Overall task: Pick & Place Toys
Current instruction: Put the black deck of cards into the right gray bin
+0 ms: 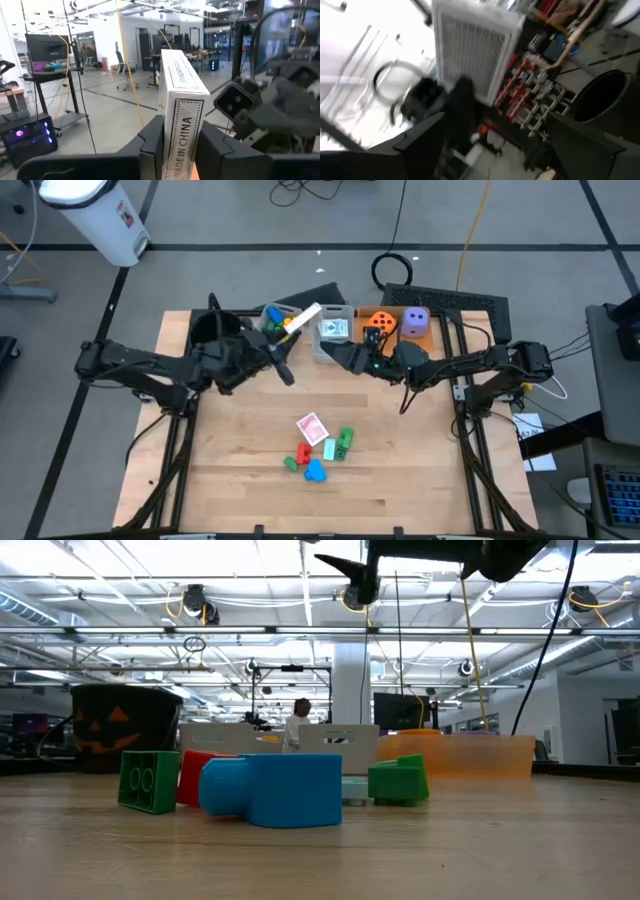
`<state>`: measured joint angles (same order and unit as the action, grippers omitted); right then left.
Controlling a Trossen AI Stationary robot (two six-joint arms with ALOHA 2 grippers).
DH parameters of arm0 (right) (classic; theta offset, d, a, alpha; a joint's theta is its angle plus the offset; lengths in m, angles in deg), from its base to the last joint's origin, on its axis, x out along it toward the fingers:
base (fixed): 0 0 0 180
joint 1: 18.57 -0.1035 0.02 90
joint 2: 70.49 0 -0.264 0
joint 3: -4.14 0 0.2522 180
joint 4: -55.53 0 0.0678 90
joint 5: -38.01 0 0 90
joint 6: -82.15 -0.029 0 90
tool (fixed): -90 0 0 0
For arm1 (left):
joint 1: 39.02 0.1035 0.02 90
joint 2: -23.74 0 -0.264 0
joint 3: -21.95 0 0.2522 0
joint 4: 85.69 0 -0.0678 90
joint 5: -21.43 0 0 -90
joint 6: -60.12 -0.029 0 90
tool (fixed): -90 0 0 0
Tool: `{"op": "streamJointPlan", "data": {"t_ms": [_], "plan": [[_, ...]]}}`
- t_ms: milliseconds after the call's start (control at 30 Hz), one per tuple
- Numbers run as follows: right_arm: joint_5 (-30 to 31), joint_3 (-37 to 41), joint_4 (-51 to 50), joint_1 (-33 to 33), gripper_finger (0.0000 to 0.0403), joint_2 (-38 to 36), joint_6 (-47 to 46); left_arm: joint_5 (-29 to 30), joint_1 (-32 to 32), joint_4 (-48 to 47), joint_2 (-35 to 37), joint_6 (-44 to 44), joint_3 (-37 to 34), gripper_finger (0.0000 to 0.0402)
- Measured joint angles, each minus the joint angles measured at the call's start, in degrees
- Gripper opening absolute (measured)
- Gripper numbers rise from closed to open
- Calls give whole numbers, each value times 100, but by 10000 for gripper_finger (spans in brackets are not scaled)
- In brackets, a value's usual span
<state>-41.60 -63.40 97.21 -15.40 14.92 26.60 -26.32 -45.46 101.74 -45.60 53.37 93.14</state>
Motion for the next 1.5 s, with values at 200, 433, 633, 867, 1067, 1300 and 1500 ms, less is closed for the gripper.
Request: {"op": "streamJointPlan", "data": {"t_ms": [200, 433, 633, 867, 1067, 1300, 1500], "plan": [[-1201, 0, -1, 387, 329, 0, 62, -154, 217, -883, 582, 921, 0, 72], [-3114, 2, -950, 1301, 329, -391, 127, -1884, 1049, -1729, 554, 2335, 0, 80], [-4191, 4, -3368, 2186, 329, -1302, 1391, -3056, 1777, -1787, 11, 3342, -7, 70], [-4197, 4, -5493, 2851, 329, -2208, 2835, -4007, 2479, -1744, -656, 4303, 165, 81], [-4193, 4, -5952, 3027, 329, -2486, 3518, -4715, 2994, -2400, -1637, 4128, 1397, 70], [-4170, 4, -6098, 3104, 329, -2494, 3383, -6257, 3815, -3789, -2902, 3951, 2635, 85], [-4129, 4, -6112, 3100, 329, -2494, 3068, -7137, 4170, -3716, -3452, 4160, 2672, 89]]}}
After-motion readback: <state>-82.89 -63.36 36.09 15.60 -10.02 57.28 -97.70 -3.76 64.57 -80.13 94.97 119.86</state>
